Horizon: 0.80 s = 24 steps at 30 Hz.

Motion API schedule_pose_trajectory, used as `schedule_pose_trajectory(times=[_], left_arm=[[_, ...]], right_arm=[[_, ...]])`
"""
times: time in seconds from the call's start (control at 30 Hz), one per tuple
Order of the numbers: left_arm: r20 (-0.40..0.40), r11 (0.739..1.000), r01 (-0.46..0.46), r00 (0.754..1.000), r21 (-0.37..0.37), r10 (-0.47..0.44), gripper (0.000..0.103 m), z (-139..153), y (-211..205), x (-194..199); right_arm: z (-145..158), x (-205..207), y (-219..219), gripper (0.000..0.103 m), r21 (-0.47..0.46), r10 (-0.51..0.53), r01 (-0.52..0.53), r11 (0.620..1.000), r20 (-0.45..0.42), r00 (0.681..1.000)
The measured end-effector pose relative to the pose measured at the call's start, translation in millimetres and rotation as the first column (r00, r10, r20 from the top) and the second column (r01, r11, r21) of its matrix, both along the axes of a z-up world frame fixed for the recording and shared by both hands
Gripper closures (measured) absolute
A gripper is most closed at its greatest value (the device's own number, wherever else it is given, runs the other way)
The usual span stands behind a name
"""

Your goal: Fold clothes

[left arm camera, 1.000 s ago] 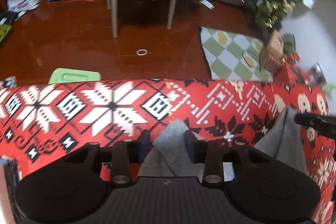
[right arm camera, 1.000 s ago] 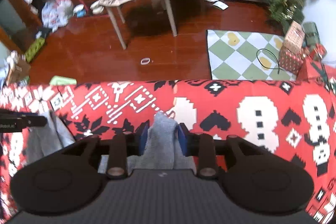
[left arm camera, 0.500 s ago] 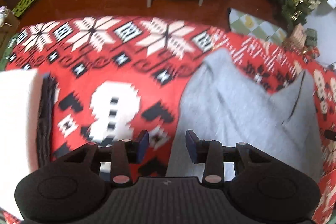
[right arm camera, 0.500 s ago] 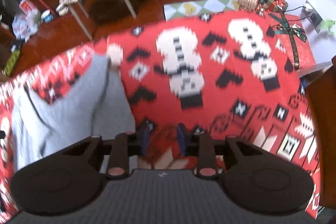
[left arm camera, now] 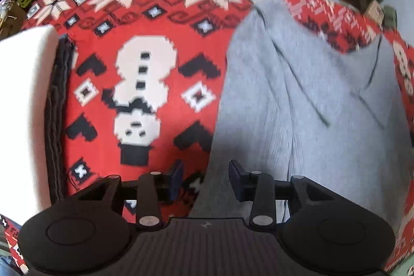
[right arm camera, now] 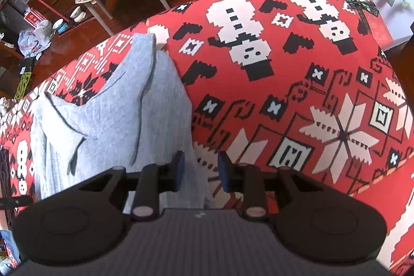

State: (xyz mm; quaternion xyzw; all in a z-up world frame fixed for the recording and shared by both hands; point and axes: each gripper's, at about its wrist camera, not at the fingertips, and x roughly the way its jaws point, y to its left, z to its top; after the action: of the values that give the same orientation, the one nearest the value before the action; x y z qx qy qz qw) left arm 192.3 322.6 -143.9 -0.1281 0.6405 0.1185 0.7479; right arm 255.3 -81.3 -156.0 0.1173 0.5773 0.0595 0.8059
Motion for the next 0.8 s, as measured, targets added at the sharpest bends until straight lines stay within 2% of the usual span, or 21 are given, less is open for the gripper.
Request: schedule_pose_trajectory(times=[0.1,0.13,0.2,0.23,0.33,0.4,0.63,0.8], left_arm=[[-0.032,1.000,0.011,0.999,0.015,-0.011,0.065,-8,-5,-8],[-0.040,1.000,0.014,0.999,0.021,-0.014,0.075,-11,-7,-10],[-0.037,0.999,0.019,0.999,0.042,-0.017,0.086,-12,-11,-14],[-0.037,0.999,0.032,0.999,0.043,-0.030,0.100,-11,-14,-14],[-0.038,0.996,0.069,0.997,0.060,-0.067,0.100,-9,-21,-16],[-0.031,0.994,0.062,0.998,0.085,-0.059,0.100,-4,-18,-18],[0.010,0.985,-0.060,0.998,0.163,0.059,0.100,26,43,-17],[0.039,0.975,-0.064,0.998,0.211,0.057,0.100,35,72,-3]], right_arm=[[4,-2,-3,0.071,-0.003,-0.004,0.004,1.000,0.001,1.000],[5,-2,-4,0.071,-0.004,-0.006,0.006,1.000,0.000,1.000],[7,-3,-5,0.071,-0.008,-0.010,0.010,1.000,0.000,1.000],[8,-3,-6,0.071,-0.010,-0.012,0.012,1.000,-0.001,1.000],[9,-3,-6,0.070,-0.020,-0.015,0.015,1.000,-0.006,1.000],[10,-2,-7,0.070,-0.022,-0.021,0.020,1.000,-0.012,1.000],[18,1,-9,0.070,-0.026,-0.029,0.028,0.999,-0.012,1.000],[23,6,-4,0.070,-0.035,-0.018,0.017,0.999,-0.010,1.000]])
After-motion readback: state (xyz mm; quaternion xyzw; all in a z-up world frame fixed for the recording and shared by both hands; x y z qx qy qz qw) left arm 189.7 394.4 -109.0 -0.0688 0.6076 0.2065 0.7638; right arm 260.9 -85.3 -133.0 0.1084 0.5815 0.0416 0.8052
